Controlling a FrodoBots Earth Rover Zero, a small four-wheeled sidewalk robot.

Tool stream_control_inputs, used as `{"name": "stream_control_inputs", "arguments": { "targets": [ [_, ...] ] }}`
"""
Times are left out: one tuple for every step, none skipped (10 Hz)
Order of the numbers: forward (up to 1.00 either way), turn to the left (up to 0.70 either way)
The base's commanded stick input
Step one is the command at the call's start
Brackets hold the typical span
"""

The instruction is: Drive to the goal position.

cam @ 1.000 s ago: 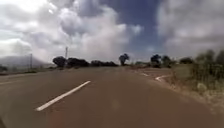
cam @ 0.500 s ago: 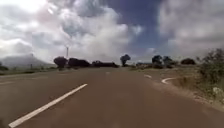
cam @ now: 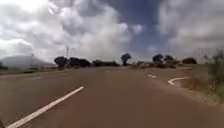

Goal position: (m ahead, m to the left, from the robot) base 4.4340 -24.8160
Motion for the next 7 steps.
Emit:
{"name": "stream_control_inputs", "arguments": {
  "targets": [
    [0.0,-1.0],
    [0.0,-1.0],
    [0.0,-1.0],
    [0.0,-1.0],
    [0.0,-1.0],
    [0.0,-1.0],
    [0.0,-1.0]
  ]
}}
